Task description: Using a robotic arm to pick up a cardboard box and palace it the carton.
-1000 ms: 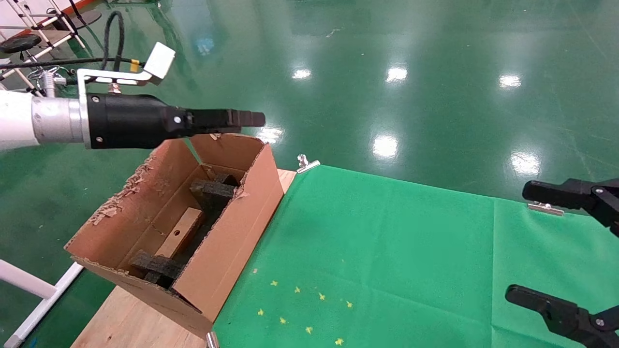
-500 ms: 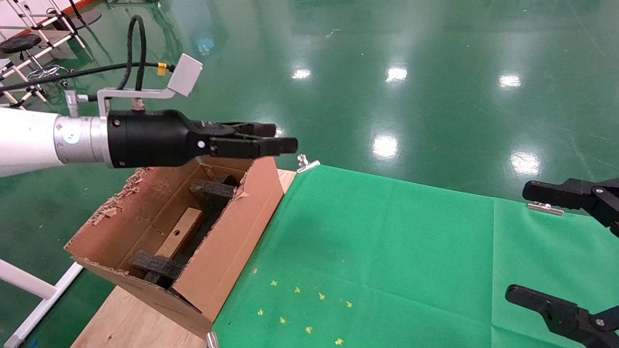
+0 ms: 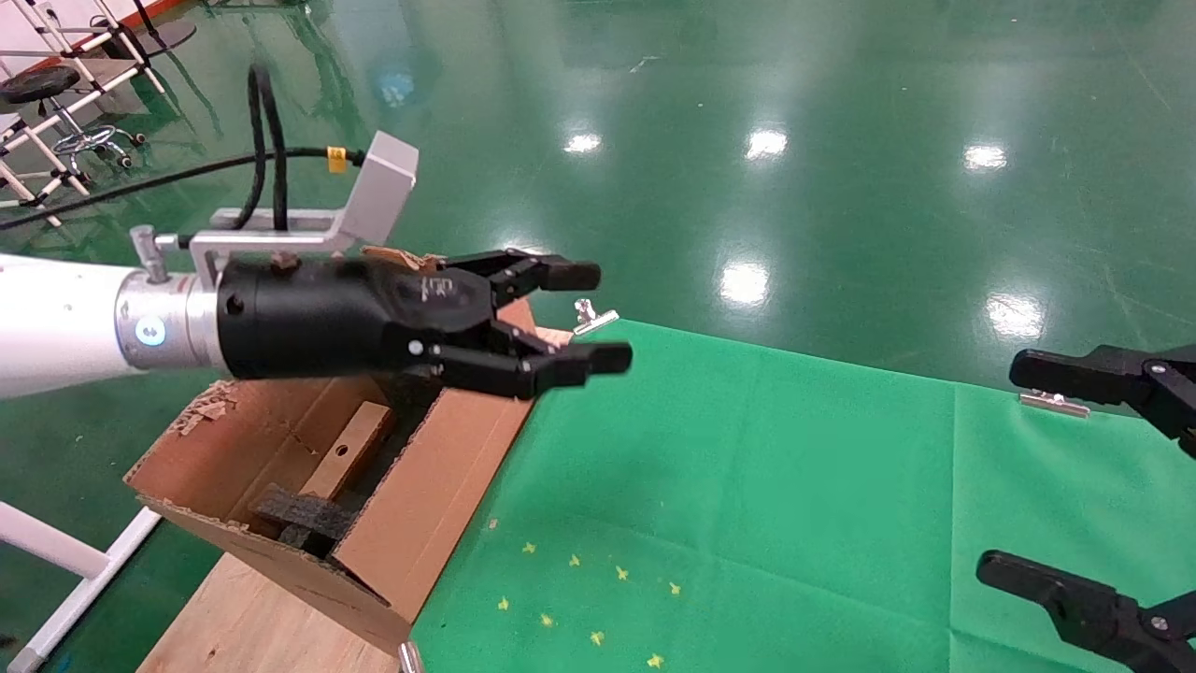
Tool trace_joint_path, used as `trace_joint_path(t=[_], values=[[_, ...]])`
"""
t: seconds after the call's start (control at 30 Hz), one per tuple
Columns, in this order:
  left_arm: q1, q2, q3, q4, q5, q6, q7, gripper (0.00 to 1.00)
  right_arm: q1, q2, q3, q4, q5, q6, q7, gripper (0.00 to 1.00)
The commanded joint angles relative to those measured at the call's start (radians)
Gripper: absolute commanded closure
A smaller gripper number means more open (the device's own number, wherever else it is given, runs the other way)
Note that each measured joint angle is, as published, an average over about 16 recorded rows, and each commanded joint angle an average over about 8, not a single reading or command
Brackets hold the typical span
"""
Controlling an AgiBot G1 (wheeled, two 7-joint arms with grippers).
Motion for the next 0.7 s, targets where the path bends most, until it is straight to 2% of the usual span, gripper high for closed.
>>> trace_joint_path(t=[0.03,0.7], values=[[0.026,-0.001,-0.014,-0.030,-0.020,0.002,0.027,0.00,0.000,0.000,0.000,0.000,0.000,0.000,0.000,0.00],[0.264,-0.011,-0.143,-0.304,-0.204,0.021,0.266,0.00,0.000,0.000,0.000,0.000,0.000,0.000,0.000,0.00]])
